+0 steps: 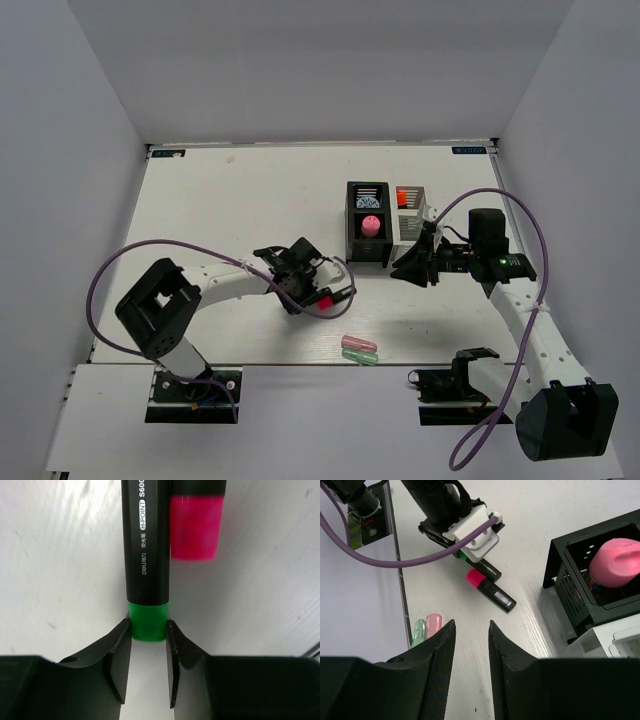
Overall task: Sort the stationery into containers
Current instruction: Grab a piece of stationery with the left arm
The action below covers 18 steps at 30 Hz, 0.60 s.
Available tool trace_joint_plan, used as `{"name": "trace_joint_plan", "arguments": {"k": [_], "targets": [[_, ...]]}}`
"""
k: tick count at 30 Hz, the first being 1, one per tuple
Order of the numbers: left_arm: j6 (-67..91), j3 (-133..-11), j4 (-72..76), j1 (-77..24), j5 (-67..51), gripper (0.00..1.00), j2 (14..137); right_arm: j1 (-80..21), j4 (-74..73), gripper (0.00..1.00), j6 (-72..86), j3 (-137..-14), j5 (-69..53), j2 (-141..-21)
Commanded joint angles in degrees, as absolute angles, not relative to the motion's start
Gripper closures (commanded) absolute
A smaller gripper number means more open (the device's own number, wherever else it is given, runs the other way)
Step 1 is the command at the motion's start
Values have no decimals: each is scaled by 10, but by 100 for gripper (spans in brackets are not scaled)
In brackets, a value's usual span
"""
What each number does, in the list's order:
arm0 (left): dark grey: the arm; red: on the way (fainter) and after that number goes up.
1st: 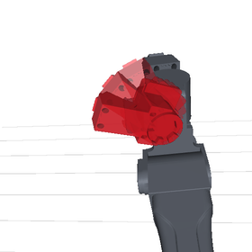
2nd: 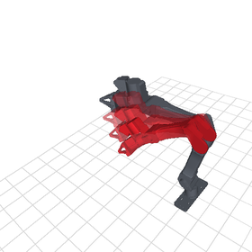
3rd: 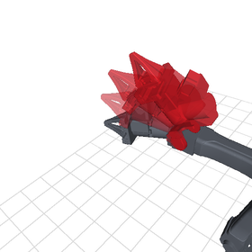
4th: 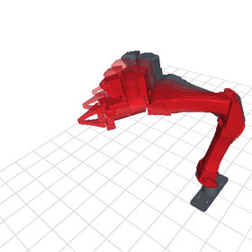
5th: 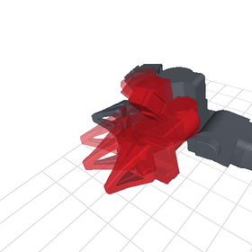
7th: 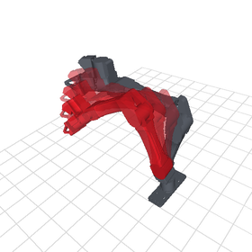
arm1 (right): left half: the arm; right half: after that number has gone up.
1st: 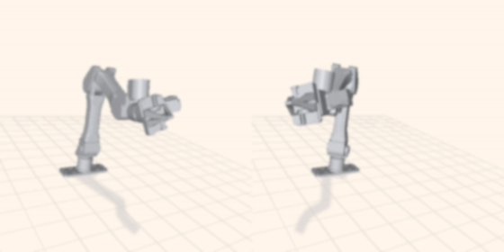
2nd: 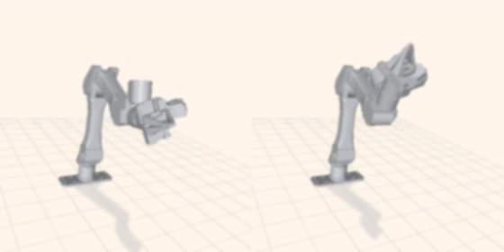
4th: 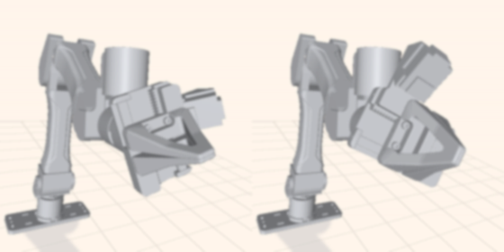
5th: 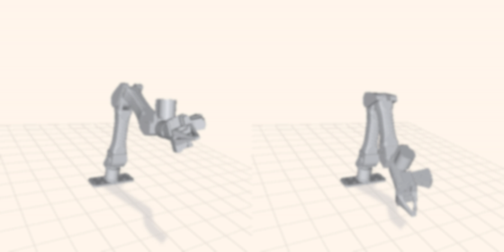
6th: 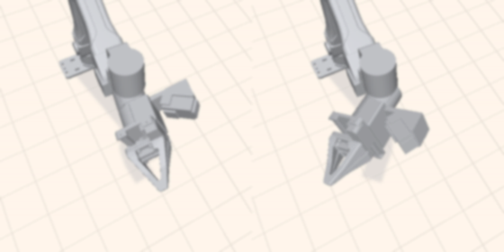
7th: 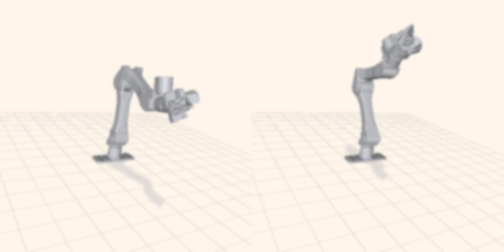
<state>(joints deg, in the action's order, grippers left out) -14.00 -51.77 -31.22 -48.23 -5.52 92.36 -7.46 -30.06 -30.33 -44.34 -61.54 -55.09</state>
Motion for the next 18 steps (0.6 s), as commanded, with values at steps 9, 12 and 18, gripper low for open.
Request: {"name": "trace_joint_plan", "arguments": {"k": [9, 12, 18], "targets": [[-106, -458, -345, -482, -26, 59, 845, -69, -297, 60, -297, -439, -642, -539], [-105, -469, -338, -481, -29, 54, 848, -71, -300, 59, -298, -438, -645, -539], [-100, -515, -327, -499, -33, 41, 886, -68, -303, 59, -302, -437, -644, -536]]}}
